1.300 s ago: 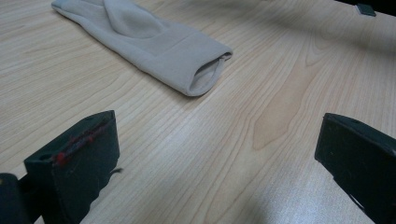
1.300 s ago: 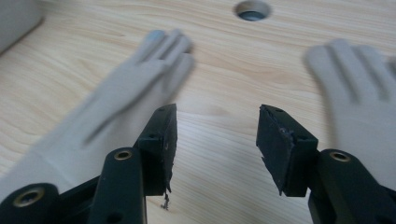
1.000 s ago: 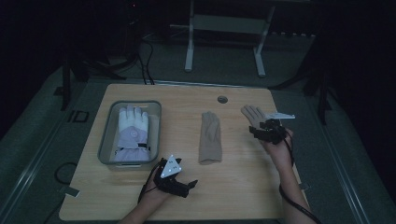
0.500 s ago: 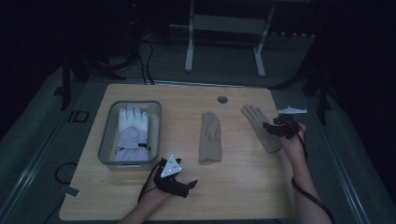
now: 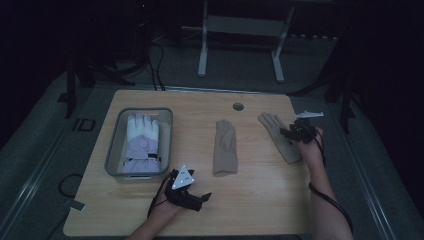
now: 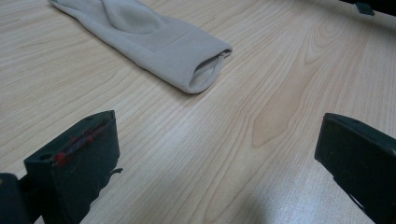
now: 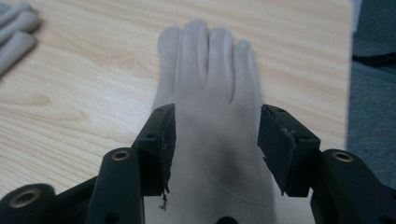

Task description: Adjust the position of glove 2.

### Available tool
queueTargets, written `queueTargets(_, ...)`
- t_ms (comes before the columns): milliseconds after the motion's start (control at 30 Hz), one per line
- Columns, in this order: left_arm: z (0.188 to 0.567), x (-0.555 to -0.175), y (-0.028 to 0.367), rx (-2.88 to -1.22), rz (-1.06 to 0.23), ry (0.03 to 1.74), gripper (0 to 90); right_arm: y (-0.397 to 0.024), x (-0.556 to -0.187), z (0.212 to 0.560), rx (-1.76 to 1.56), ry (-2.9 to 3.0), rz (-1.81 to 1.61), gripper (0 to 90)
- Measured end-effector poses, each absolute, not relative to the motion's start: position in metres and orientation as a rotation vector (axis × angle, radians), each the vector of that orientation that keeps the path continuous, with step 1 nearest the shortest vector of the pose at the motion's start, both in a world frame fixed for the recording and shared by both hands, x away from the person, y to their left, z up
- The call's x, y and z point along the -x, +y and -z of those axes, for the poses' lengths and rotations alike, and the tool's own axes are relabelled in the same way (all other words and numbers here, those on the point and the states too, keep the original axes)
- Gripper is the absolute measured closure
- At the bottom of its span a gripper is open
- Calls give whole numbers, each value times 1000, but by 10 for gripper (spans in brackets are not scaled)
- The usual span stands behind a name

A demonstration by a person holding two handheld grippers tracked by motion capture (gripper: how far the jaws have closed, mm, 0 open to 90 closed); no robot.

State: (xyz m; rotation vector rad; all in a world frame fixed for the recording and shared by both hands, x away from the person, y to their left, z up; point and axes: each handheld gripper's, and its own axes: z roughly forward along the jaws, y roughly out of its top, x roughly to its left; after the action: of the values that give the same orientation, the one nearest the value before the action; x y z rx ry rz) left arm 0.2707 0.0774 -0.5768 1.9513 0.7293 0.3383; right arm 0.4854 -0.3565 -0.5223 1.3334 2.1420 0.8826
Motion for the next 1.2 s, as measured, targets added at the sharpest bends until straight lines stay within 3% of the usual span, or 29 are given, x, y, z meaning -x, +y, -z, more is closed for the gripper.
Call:
queueTargets(233, 577, -271, 77, -1951, -340, 730, 2, -355, -489, 548, -1357, 2193, -839, 453)
queueTargets(267, 577, -270, 78, -1948, -339, 731, 2, -359, -489, 550, -1373, 2158, -880, 519)
queueTargets(300, 577, -270, 78, -1948, -339, 731, 2, -359, -489, 550, -1373, 2158, -880, 519)
queueTargets(400, 577, -271, 78, -1947, -335, 731, 2, -356, -484, 551, -1340, 2144, -874, 721)
queueTargets(433, 577, -271, 78, -1950, -333, 731, 2, -356, -484, 551, -1340, 2144, -874, 721)
queueTargets(467, 577, -271, 77, -1953, -331, 732, 2, -352, -482, 550, -1360, 2136, -849, 785)
queueTargets(800, 577, -270, 78, -1942, -347, 736, 2, -330, -464, 533, -1495, 2054, -823, 822)
queueTargets(1200, 577, -270, 77, -1944, -348, 734, 2, -316, -402, 507, -1568, 1843, -898, 818)
